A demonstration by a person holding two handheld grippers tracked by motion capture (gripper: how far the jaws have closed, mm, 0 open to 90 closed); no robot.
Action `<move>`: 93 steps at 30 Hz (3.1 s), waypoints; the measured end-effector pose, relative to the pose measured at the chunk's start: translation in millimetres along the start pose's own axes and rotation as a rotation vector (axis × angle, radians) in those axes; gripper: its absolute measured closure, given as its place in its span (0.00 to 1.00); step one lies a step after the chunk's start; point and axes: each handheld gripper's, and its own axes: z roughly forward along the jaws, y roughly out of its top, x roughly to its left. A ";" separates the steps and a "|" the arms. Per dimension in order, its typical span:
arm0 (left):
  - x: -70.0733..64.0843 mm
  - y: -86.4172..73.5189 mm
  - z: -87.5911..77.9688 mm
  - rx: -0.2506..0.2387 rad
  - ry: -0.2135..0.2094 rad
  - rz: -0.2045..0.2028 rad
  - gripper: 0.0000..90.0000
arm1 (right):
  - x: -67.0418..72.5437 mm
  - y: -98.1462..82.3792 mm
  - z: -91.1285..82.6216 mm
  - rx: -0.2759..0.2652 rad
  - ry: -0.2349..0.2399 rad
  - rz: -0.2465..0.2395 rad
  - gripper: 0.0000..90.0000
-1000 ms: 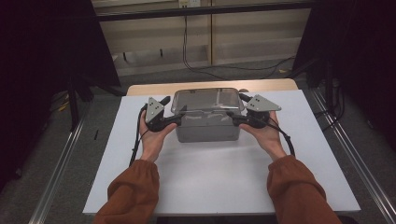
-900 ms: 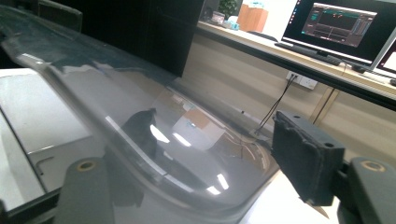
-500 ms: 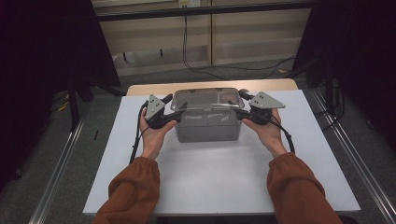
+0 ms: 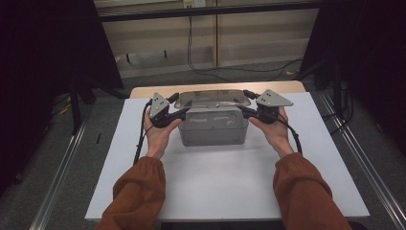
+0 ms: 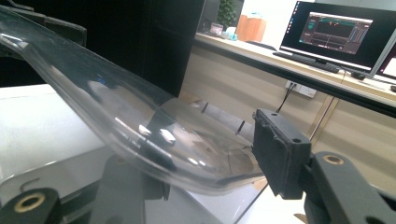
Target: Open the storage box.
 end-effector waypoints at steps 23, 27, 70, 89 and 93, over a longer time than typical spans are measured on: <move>18.8 -3.0 24.7 0.025 0.003 0.003 0.53 | -27.2 -4.4 25.8 0.016 0.006 0.052 0.43; 21.5 -2.2 26.2 0.027 0.012 0.004 0.56 | -30.1 -4.2 31.4 0.028 0.022 0.046 0.51; 44.8 5.3 53.0 0.006 0.046 0.039 0.69 | -53.6 -18.2 66.9 0.055 0.004 0.089 0.58; 54.5 -11.2 67.4 0.067 0.058 -0.013 0.62 | -56.8 -16.0 75.9 0.053 0.009 0.106 0.62; 49.6 -10.1 70.4 0.064 0.049 -0.017 0.61 | -55.9 -14.0 78.4 0.055 0.015 0.102 0.62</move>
